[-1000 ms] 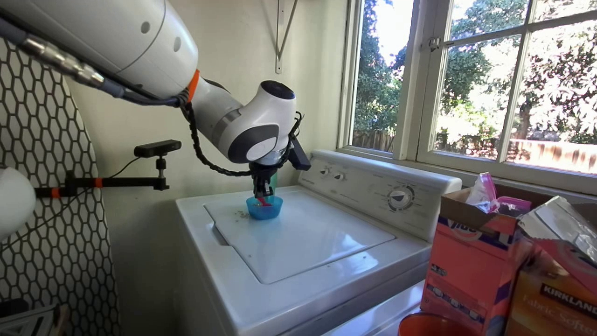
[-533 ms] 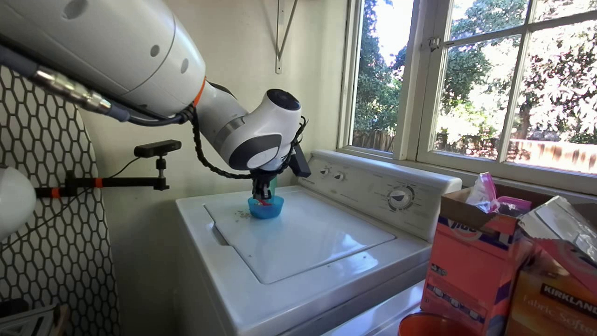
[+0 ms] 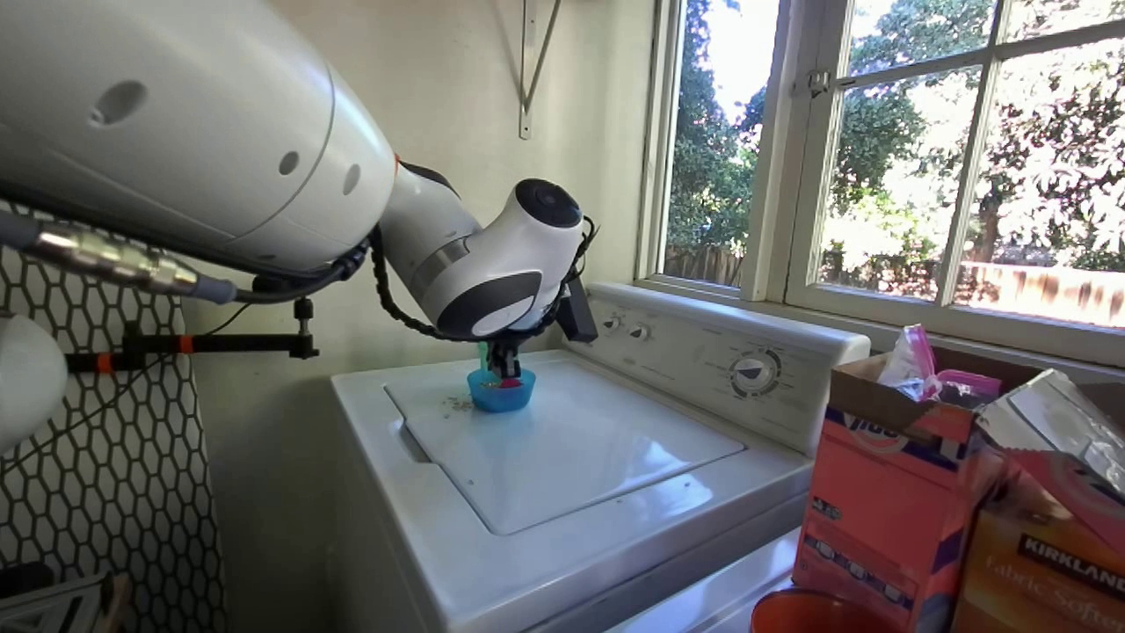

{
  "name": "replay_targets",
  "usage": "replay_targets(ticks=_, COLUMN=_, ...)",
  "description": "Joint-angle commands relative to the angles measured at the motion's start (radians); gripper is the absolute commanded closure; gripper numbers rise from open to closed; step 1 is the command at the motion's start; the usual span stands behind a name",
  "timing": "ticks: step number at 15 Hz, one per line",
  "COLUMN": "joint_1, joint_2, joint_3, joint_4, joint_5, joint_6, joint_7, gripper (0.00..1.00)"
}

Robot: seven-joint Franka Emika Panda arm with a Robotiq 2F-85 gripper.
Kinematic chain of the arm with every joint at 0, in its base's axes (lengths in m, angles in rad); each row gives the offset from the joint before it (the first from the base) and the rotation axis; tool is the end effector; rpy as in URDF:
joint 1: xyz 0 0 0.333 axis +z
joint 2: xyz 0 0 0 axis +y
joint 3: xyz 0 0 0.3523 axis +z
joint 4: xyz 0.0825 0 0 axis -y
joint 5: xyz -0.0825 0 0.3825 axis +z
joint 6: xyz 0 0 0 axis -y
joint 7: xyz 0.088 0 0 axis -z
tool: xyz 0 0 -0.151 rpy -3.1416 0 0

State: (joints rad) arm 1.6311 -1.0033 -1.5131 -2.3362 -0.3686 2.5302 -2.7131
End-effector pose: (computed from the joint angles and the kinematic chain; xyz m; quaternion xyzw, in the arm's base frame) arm 0.5301 0.0319 0.3632 0.0690 0.9128 0.3958 0.0733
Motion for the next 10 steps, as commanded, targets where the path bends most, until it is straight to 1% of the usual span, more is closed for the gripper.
replay_targets(ticks=1, joint_1=0.0, joint_2=-0.101, joint_3=-0.008, joint_4=-0.001, joint_5=-0.039, joint_6=0.014, joint_7=-0.04, gripper=0.97)
replay_targets(ticks=6, joint_1=-0.009, joint_2=-0.206, joint_3=0.0, joint_4=-0.001, joint_5=-0.126, joint_6=-0.027, joint_7=-0.04, gripper=0.97)
replay_targets(ticks=10, joint_1=-0.023, joint_2=-0.288, joint_3=0.005, joint_4=-0.004, joint_5=-0.195, joint_6=-0.093, joint_7=-0.04, gripper=0.97)
